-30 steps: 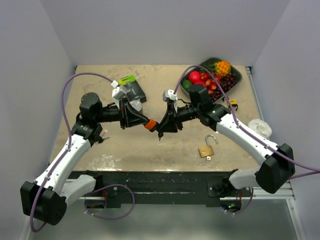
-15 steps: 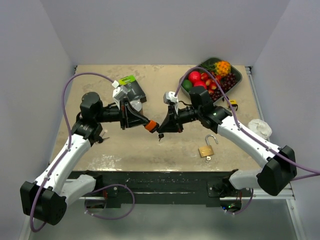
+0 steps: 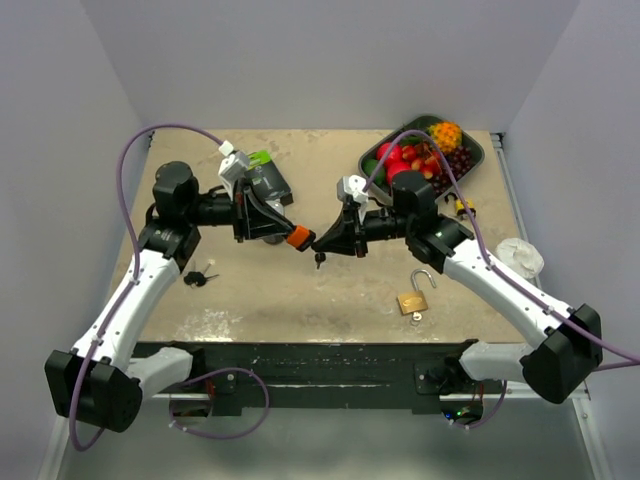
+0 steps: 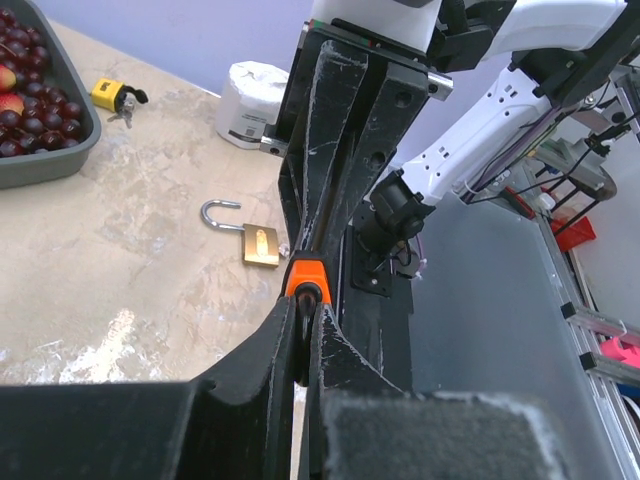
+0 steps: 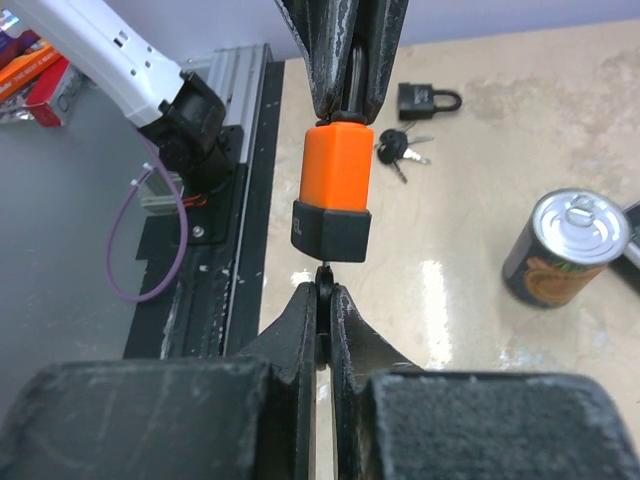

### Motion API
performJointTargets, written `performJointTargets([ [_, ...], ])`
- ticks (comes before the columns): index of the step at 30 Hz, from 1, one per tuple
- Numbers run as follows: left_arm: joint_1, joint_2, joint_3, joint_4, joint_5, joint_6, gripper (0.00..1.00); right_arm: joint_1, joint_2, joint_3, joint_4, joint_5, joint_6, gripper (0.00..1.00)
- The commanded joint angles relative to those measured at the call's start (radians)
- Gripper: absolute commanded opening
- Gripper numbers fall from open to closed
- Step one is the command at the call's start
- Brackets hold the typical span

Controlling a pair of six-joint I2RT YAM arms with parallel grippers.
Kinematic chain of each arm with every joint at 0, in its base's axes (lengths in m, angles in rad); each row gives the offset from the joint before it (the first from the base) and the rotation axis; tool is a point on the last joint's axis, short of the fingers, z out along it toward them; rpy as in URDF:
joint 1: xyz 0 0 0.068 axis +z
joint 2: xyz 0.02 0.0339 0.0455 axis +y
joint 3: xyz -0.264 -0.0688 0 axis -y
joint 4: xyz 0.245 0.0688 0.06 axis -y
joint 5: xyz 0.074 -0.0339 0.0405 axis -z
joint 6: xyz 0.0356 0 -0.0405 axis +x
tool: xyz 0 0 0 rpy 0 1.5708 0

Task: Lock with the key
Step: Lock the lock.

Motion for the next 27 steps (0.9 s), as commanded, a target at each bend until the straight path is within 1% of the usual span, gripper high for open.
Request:
performJointTargets([
  [1,0.134,-0.006,0.113,0.084,-0.026,0.014,0.00,-0.068,-0.044,-0.057,-0.192,-0.063,-0.013,0.00],
  [6,0.148,-0.009,0.121,0.078,-0.010,0.011,0.00,-0.100,-0.064,-0.060,-0.196,-0.075,-0.040,0.00],
  [11,0.159,-0.007,0.119,0.069,-0.001,0.012,0.00,-0.103,-0.061,-0.042,-0.311,-0.081,-0.169,0.00],
  [13,0.160,-0.006,0.115,0.090,-0.001,-0.005,0.00,-0.103,-0.061,-0.040,-0.353,-0.090,-0.215,0.00],
  [16,0.163,-0.006,0.102,0.151,-0.001,-0.057,0.00,-0.103,-0.064,-0.048,-0.376,-0.101,-0.240,0.00],
  [21,0.177,-0.006,0.086,0.248,-0.027,-0.136,0.00,-0.102,-0.068,-0.088,-0.341,-0.109,-0.215,0.00],
  [23,0.186,-0.020,0.076,0.279,-0.068,-0.155,0.00,-0.103,-0.071,-0.120,-0.304,-0.115,-0.153,0.00],
  [24,0.188,-0.024,0.064,0.317,-0.084,-0.181,0.00,-0.102,-0.077,-0.132,-0.258,-0.121,-0.121,0.00],
  [25,0.191,-0.032,0.058,0.334,-0.108,-0.192,0.00,-0.102,-0.078,-0.143,-0.238,-0.127,-0.066,0.00],
  [27,0.196,-0.040,0.049,0.352,-0.131,-0.198,0.00,-0.103,-0.083,-0.170,-0.189,-0.144,-0.016,0.00],
])
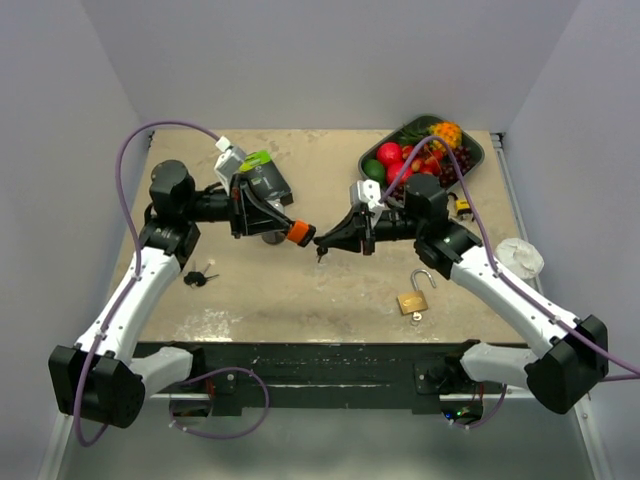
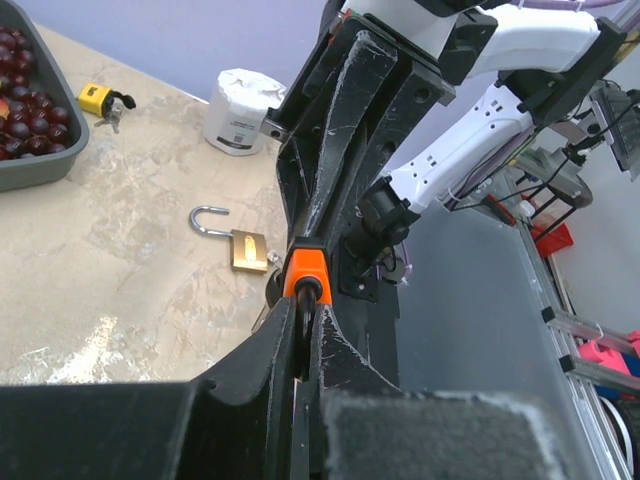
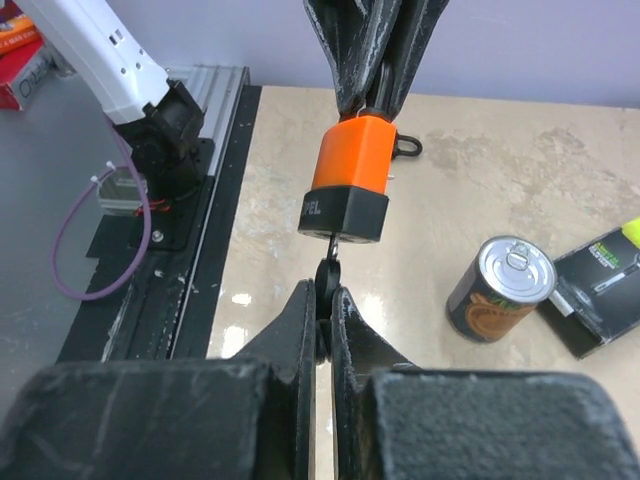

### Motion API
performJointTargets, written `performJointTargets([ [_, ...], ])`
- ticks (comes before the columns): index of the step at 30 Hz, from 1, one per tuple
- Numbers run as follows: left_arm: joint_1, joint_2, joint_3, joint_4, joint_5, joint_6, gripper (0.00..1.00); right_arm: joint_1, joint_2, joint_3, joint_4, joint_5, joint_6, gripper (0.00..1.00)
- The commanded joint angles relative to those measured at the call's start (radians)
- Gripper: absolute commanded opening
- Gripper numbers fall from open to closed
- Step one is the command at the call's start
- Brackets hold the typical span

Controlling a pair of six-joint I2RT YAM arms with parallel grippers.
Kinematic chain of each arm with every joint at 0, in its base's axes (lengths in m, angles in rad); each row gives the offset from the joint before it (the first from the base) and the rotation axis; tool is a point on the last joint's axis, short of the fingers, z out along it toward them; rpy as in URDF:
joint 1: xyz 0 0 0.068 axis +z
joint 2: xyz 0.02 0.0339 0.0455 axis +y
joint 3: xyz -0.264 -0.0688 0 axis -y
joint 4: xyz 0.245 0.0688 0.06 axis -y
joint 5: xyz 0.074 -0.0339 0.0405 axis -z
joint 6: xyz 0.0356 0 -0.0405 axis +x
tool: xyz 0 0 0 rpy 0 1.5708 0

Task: Lock with the key
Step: Lock the lock, then place the lock at the center of the board.

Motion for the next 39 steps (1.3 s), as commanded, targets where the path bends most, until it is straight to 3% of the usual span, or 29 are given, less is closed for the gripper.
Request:
performJointTargets([
  [1,0.157,-0.071,0.036,0.256,-0.210,-0.096,0.00,-0.062,-0.034,-0.131,-0.260,-0.098,0.151,0.00],
  [9,0.171,-0.097,0.009,0.263,-0.252,-0.070,0.00,-0.066,-0.036,-0.157,-0.157,-0.089,0.331,0.00],
  [11,0.176,-0.090,0.022,0.221,-0.219,-0.013,0.00,-0.068,-0.036,-0.150,-0.153,-0.089,0.334,0.00],
  [13,0.177,-0.079,0.051,0.067,-0.166,0.094,0.00,-0.071,-0.037,-0.142,-0.150,-0.078,0.340,0.00],
  [16,0.177,-0.061,0.125,-0.281,-0.106,0.394,0.00,-0.071,-0.048,-0.133,-0.142,-0.049,0.333,0.00],
  [17,0.179,-0.055,0.166,-0.484,-0.092,0.600,0.00,-0.071,-0.057,-0.133,-0.142,-0.040,0.324,0.00],
  [19,0.177,-0.033,0.209,-0.697,-0.103,0.808,0.00,-0.071,-0.066,-0.136,-0.142,-0.030,0.293,0.00],
  [20,0.177,-0.024,0.246,-0.891,-0.119,1.001,0.00,-0.072,-0.065,-0.136,-0.153,-0.026,0.282,0.00],
  [23,0.177,0.025,0.285,-1.209,-0.210,1.351,0.00,-0.071,-0.051,-0.125,-0.185,-0.024,0.232,0.00],
  [26,0.177,0.065,0.263,-1.410,-0.299,1.594,0.00,-0.071,-0.042,-0.125,-0.194,-0.024,0.210,0.00],
  [35,0.174,0.077,0.065,-1.448,-0.471,1.779,0.00,-0.071,-0.014,-0.127,-0.199,-0.030,0.195,0.00],
  [39,0.174,0.152,0.022,-1.446,-0.538,1.828,0.00,-0.069,0.000,-0.130,-0.194,-0.030,0.190,0.00],
])
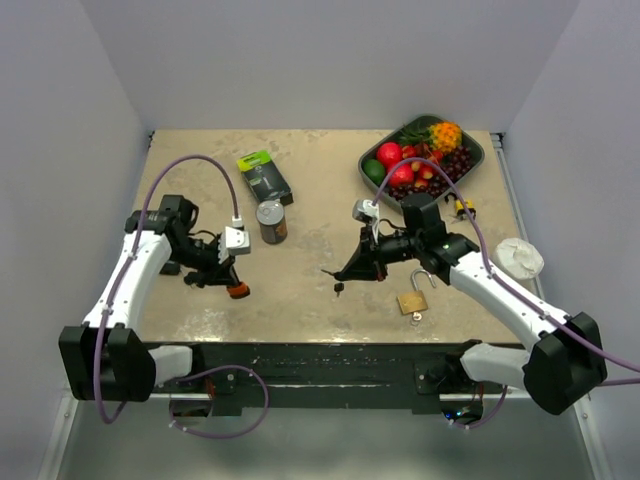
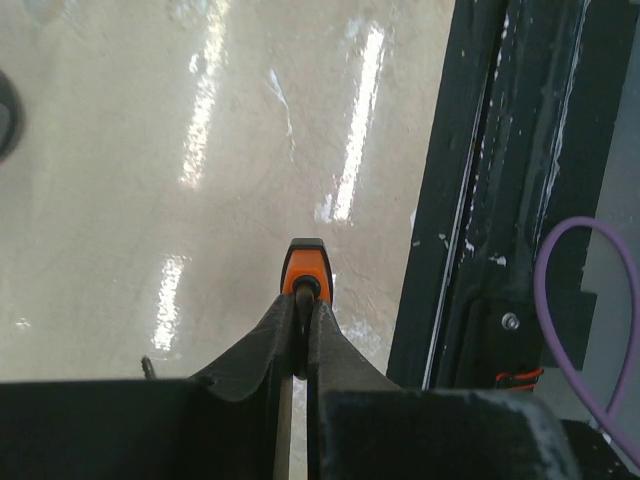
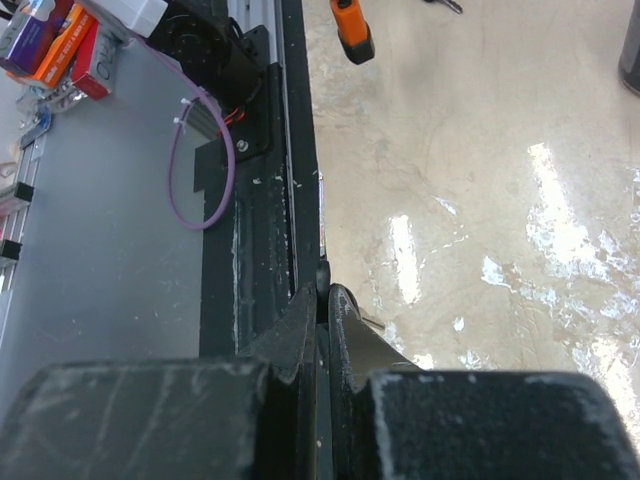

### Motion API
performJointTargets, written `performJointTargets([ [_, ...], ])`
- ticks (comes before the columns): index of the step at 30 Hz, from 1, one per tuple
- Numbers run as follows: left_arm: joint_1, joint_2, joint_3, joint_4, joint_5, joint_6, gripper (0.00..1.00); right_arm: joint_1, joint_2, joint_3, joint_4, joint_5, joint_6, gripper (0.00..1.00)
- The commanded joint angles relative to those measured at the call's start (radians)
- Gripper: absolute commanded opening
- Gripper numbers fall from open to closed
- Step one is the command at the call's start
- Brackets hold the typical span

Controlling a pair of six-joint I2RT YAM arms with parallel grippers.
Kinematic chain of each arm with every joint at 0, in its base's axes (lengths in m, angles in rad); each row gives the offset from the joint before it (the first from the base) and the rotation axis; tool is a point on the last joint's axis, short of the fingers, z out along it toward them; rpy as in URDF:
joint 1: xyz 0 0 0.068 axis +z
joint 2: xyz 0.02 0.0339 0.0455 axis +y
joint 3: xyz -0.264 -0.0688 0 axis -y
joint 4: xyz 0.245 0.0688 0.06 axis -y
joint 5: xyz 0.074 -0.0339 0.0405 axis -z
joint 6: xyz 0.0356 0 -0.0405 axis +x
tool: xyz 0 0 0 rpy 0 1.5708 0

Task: Lock with the key
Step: Place the lock at the center of the board.

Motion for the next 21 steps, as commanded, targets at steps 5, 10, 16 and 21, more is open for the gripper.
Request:
performJointTargets([
  [5,0.000,0.176,-0.050,-0.020,-0.087,0.208,0.00,-0.002,0.024,0.044,0.006,-0.001,-0.023,0.00],
  [10,0.000,0.276,-0.035,-0.022,-0.101,0.249,0.00,-0.001,0.028,0.048,0.003,0.004,-0.026,0.00],
  [16,0.000,0.396,0.009,-0.020,-0.104,0.274,0.00,-0.001,0.041,0.051,0.004,0.003,-0.026,0.00],
  [21,0.002,0.499,0.063,-0.002,-0.108,0.278,0.06,0.001,0.048,0.058,0.003,0.001,-0.029,0.00],
])
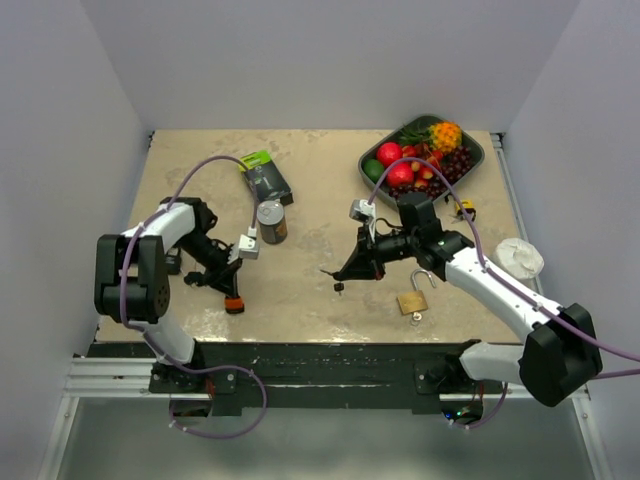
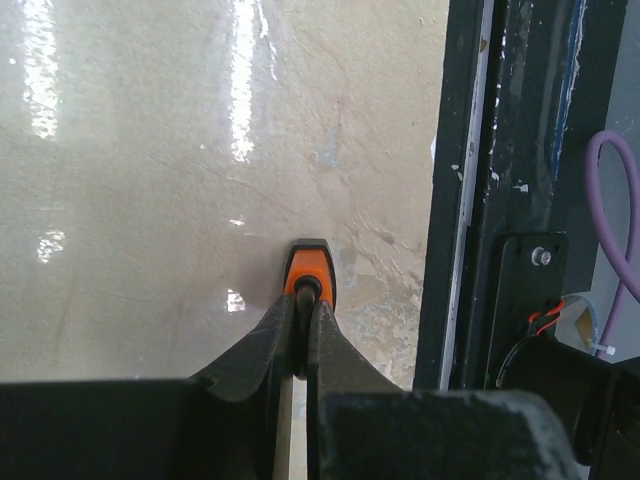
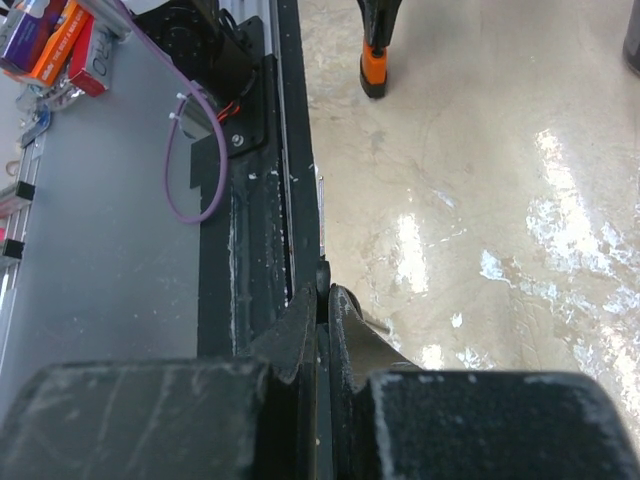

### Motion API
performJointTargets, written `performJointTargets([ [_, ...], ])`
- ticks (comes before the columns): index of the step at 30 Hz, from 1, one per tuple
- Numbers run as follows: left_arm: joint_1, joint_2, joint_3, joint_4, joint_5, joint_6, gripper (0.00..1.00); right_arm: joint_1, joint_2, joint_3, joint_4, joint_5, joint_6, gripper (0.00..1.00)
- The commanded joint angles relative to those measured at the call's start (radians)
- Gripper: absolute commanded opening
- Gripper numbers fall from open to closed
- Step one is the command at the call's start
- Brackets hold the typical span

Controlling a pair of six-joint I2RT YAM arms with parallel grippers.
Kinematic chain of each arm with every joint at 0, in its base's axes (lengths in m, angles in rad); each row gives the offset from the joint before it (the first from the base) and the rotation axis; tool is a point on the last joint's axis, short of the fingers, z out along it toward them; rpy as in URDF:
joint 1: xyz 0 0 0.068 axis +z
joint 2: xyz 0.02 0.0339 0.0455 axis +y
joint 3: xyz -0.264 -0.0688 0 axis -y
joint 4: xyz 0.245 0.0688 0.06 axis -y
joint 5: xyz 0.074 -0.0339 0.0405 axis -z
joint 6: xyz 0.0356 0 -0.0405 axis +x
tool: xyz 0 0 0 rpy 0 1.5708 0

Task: Lock with the key
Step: Place the lock at the center of the board, then place the key at the center of the board.

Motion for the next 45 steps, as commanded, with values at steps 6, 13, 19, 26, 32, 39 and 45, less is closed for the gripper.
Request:
performJointTargets([
  [6,0.002,0.130,0.156,0.032,0.005,0.034,0.12,-0.001,0.010,0.045,0.007,0.003,-0.020,0.00],
  [13,0.002,0.211,0.215,0.061,-0.020,0.022,0.18,0.001,0.019,0.055,0.007,0.002,-0.022,0.00],
  [19,0.002,0.231,0.241,0.094,-0.025,0.007,0.29,0.001,0.024,0.056,0.010,0.006,-0.020,0.00],
  [26,0.005,0.244,0.257,0.141,-0.028,0.005,0.27,0.003,0.040,0.045,0.065,0.009,0.029,0.00],
  [32,0.011,0.244,0.284,0.128,-0.025,0.014,0.30,0.026,0.059,0.042,0.118,0.047,0.057,0.00],
  [39,0.107,0.085,0.248,0.102,0.066,-0.004,0.53,0.152,0.134,0.076,0.186,0.275,0.156,0.00],
  [45,0.196,-0.204,0.014,0.185,0.127,-0.056,0.80,0.272,0.289,0.179,0.230,0.429,0.175,0.00],
])
